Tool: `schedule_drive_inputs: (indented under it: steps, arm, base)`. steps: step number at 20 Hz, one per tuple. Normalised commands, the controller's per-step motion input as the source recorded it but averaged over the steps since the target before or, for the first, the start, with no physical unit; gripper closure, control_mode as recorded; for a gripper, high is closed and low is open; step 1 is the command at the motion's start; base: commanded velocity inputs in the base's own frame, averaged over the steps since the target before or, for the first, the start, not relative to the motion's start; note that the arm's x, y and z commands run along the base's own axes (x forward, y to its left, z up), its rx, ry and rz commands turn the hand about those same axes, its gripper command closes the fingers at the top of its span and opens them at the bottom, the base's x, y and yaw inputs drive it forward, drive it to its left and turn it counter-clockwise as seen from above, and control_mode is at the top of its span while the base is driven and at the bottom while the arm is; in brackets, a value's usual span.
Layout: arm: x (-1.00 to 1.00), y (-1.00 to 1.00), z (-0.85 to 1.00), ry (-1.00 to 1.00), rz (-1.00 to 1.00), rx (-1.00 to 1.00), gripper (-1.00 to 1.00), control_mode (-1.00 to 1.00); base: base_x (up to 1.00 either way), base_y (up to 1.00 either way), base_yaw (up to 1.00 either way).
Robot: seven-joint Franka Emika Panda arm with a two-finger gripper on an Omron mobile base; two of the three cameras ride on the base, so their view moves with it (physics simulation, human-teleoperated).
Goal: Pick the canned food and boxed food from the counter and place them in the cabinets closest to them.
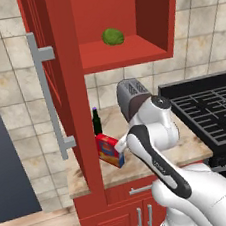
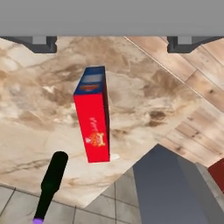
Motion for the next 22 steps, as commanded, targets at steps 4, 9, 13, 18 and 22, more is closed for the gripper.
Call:
schedule_drive_inputs:
  steps: [4, 9, 13, 18, 22]
  arm:
    - [0.27, 0.13, -0.19, 0.04, 0.00, 0.00, -1.00, -1.00]
    - [0.28, 0.10, -0.21, 0.05, 0.01, 0.00, -1.00, -1.00]
    - [0.27, 0.04, -0.23, 0.05, 0.03, 0.00, -1.00, -1.00]
    - [0.32, 0.02, -0.19, 0.03, 0.04, -0.01, -1.00, -1.00]
    - [0.33, 0.02, -0.13, 0.01, 0.04, -0.01, -1.00, -1.00]
  base:
    - [0.00, 0.00, 0.00]
    - [0.00, 0.00, 0.00]
    - [0.00, 0.00, 0.00]
    - [0.00, 0.00, 0.00]
    - [0.00, 0.00, 0.00]
